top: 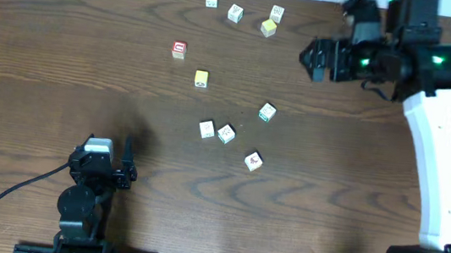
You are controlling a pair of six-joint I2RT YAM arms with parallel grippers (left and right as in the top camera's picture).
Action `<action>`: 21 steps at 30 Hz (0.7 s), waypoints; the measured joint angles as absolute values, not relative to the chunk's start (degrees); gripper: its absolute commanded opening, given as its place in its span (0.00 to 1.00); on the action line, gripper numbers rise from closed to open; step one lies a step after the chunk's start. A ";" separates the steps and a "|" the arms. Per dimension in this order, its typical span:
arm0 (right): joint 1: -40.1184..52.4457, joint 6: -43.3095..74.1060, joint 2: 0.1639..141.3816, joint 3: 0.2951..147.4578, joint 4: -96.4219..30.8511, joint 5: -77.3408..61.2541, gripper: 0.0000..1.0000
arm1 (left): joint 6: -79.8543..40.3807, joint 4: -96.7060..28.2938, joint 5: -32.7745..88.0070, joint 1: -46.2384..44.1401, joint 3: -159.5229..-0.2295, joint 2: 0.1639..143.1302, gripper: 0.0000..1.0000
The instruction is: Lift 4 blocks
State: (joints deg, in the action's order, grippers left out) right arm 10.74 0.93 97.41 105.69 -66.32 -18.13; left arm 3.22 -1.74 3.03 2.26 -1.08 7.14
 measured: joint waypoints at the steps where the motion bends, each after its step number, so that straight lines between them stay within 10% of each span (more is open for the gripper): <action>1: 11.49 0.71 97.71 105.69 -67.79 -17.34 0.99 | 3.22 -1.74 3.03 2.26 -1.08 7.14 0.74; 21: 22.39 1.02 110.19 101.06 -63.72 -5.80 0.99 | 3.22 -1.74 3.05 2.26 -1.08 7.14 0.74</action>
State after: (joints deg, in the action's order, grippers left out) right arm 22.39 1.02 110.19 101.06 -63.72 -5.80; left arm 3.22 -1.74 3.05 2.26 -1.08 7.14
